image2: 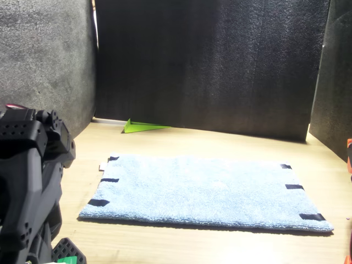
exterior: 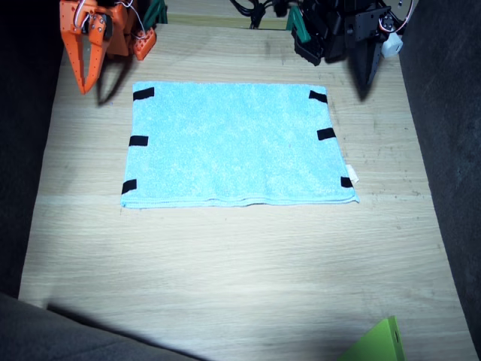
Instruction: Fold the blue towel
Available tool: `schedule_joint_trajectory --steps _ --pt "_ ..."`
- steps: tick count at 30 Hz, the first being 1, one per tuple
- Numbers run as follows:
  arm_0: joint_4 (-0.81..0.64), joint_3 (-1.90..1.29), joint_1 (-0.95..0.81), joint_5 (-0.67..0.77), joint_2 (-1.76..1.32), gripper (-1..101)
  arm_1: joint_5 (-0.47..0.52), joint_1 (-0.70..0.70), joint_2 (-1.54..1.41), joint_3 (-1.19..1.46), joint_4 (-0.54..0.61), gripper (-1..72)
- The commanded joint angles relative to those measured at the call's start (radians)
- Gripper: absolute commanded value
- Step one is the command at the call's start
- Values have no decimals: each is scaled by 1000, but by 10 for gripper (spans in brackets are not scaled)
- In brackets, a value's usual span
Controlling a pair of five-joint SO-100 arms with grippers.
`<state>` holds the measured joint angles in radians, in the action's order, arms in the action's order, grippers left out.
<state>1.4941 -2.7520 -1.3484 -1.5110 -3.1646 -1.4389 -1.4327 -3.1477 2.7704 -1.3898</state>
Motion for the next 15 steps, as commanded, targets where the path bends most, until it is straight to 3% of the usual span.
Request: schedule_joint_trajectory --steps 1,15 --pt "3 17 -74 43 -9 -3 -31 3 0 -15 -17 -1" --pt "2 17 -74 48 -9 -3 -37 11 0 -15 -17 -1"
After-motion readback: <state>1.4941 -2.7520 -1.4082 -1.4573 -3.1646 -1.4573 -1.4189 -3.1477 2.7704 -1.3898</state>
